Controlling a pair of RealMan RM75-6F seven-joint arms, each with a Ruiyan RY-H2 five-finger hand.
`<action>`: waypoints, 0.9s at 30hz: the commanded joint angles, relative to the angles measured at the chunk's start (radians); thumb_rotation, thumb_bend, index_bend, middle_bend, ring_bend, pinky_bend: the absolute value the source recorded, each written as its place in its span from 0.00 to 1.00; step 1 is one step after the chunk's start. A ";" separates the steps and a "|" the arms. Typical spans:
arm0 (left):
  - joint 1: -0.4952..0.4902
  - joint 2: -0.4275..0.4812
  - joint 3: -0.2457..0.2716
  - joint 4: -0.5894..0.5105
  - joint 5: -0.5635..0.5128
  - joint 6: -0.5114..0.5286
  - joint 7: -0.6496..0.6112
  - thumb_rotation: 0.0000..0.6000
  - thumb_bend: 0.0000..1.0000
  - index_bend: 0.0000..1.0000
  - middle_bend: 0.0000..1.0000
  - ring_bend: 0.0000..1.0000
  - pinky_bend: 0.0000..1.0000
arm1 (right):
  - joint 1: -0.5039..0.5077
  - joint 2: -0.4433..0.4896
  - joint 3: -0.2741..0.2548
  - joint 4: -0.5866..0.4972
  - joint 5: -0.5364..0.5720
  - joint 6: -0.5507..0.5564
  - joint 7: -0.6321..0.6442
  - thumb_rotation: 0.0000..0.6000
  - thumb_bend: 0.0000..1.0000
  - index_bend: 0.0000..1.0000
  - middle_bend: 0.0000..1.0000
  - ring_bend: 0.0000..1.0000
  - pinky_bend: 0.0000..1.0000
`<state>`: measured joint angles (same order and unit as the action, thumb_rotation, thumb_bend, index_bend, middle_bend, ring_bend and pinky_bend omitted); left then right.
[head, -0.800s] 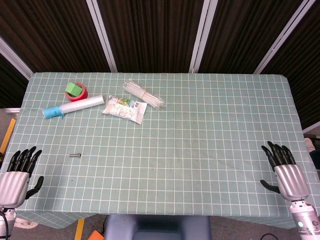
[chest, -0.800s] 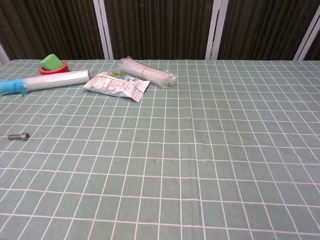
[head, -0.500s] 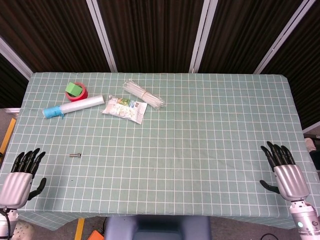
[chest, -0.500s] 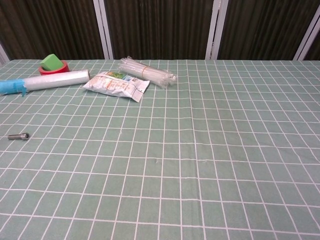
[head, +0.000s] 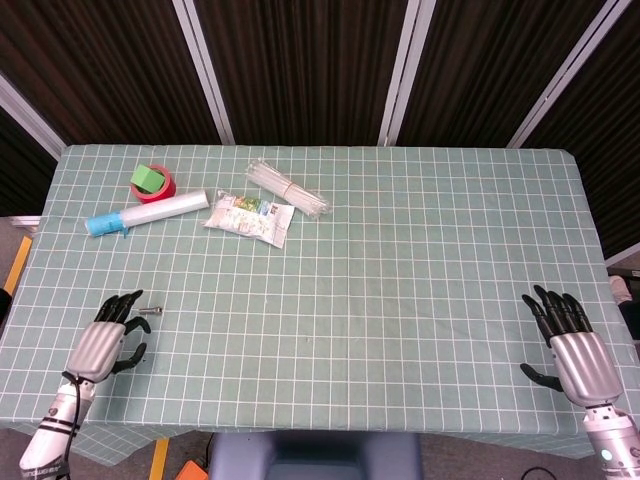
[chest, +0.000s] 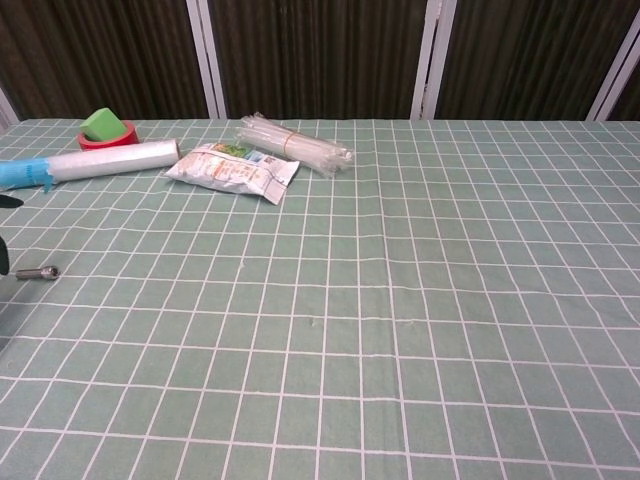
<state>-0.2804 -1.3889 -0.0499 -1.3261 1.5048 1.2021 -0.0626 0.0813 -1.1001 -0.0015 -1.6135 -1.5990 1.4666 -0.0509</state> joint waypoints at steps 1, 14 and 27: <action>-0.039 -0.061 -0.028 0.080 -0.039 -0.039 -0.033 1.00 0.43 0.41 0.00 0.00 0.00 | 0.003 0.001 -0.002 0.001 0.003 -0.009 0.001 1.00 0.24 0.00 0.00 0.00 0.00; -0.098 -0.229 -0.076 0.409 -0.118 -0.094 -0.068 1.00 0.41 0.41 0.00 0.00 0.00 | 0.008 0.002 -0.004 0.005 0.014 -0.030 0.000 1.00 0.24 0.00 0.00 0.00 0.00; -0.118 -0.288 -0.066 0.538 -0.128 -0.126 -0.109 1.00 0.41 0.43 0.00 0.00 0.00 | 0.009 0.001 -0.003 0.007 0.020 -0.033 -0.004 1.00 0.24 0.00 0.00 0.00 0.00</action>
<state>-0.3985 -1.6756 -0.1170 -0.7896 1.3759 1.0754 -0.1716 0.0899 -1.0987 -0.0046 -1.6062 -1.5793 1.4337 -0.0550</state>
